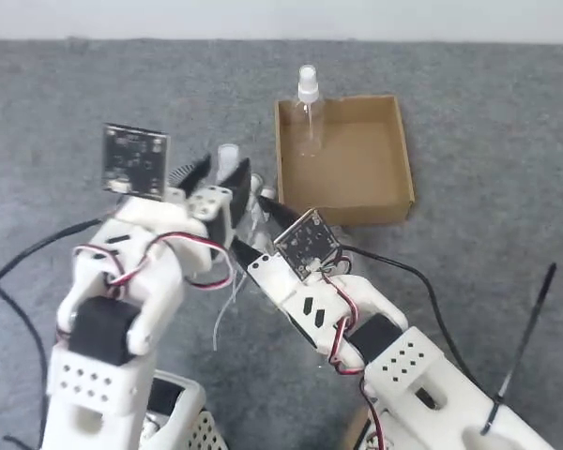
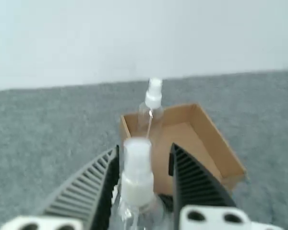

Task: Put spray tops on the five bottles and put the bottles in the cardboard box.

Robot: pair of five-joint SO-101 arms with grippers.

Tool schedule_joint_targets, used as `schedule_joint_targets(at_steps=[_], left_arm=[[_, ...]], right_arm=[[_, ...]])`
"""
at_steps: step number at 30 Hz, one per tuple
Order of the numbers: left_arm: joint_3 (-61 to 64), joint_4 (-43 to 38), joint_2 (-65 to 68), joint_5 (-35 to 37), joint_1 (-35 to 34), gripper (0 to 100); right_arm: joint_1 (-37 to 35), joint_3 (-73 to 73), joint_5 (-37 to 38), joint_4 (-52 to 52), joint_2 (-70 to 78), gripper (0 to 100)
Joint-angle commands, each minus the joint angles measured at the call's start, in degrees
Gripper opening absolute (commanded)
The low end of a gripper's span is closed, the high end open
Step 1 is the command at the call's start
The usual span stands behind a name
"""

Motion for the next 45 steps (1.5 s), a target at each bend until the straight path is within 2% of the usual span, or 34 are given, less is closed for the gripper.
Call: schedule_joint_targets(at_steps=[1,5,10,15,25,37,41,45], left_arm=[[-6.8,-0.2,-0.4,-0.5,-2.5,16],[-9.5,-1.4,0.5,-1.8,-4.8,16],[-9.9,-4.6,9.6,-3.7,-4.8,12],[-9.5,-3.8,13.7,-3.8,-4.8,10],[-1.1,-3.3,11.6,-6.9,-5.0,9],[-1.0,-3.3,5.2,-6.6,-5.4,10],[-1.9,-2.8,3.2,-3.2,-10.0,13],[3.6,-0.5,-1.6,-1.6,-12.5,19]], right_arm=[[0.7,-0.6,-0.8,-1.5,-3.2,0.6],[0.7,-0.6,-0.8,-1.5,-3.2,0.6],[0.7,-0.6,-0.8,-1.5,-3.2,0.6],[0.7,-0.6,-0.8,-1.5,-2.7,0.6],[0.7,-0.6,-0.8,-1.5,-2.9,0.6],[5.1,-1.1,-0.8,-0.4,-3.2,0.6],[6.2,-1.2,-0.8,-0.4,-3.2,0.6],[12.2,-5.9,-1.1,0.1,-2.3,0.6]])
